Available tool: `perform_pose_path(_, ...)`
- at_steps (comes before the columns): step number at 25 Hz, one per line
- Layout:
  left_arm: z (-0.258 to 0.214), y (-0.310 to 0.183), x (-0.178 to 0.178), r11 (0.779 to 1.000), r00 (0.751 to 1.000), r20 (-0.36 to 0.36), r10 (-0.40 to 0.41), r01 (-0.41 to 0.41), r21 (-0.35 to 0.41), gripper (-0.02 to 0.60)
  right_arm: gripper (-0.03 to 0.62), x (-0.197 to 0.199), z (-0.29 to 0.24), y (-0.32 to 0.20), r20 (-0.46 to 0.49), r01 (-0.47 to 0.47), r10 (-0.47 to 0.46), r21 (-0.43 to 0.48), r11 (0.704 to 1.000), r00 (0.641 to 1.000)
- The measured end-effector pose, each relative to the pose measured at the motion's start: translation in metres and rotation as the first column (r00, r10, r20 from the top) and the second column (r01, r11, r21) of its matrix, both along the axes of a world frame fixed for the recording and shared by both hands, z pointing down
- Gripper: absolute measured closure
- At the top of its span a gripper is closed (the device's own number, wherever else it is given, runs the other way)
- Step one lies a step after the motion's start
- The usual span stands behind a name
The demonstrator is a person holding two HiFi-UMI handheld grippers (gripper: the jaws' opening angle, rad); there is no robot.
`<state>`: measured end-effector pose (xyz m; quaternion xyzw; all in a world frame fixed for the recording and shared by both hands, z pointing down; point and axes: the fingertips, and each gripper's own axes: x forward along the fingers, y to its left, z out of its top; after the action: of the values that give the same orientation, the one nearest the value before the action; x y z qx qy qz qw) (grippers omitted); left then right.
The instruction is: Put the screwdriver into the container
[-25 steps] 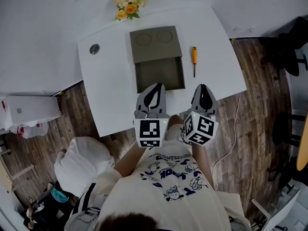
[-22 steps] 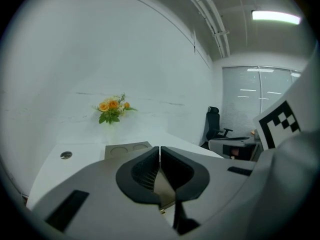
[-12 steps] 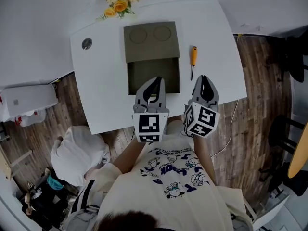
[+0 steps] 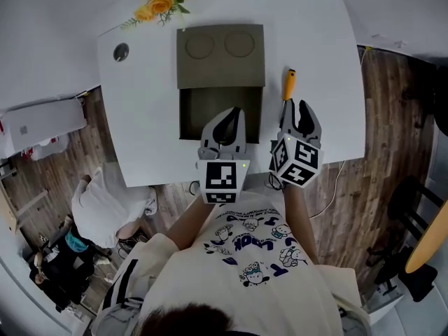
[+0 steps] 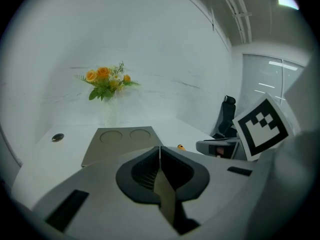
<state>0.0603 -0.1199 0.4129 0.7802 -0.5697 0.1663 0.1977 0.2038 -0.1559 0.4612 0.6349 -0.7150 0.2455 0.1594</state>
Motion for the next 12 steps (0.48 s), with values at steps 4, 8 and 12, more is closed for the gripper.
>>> perform_pose_path(4, 0.015, -0.007, -0.003, 0.998, 0.999, 0.013, -0.034, 0.034, -0.044, 0.559, 0.464, 0.002, 0.021, -0.013, 0.013, 0.003, -0.002, -0.054, 0.999, 1.000)
perform_pose_path(8, 0.026, -0.012, -0.010, 0.995, 0.998, 0.018, -0.067, 0.068, -0.077, 0.559, 0.464, 0.001, 0.040, -0.022, 0.019, 0.016, -0.014, -0.104, 0.994, 1.000)
perform_pose_path(12, 0.038, -0.016, -0.015, 0.990, 0.995, 0.016, -0.098, 0.100, -0.104, 0.558, 0.464, -0.002, 0.056, -0.029, 0.017, 0.028, -0.026, -0.141, 0.990, 1.000)
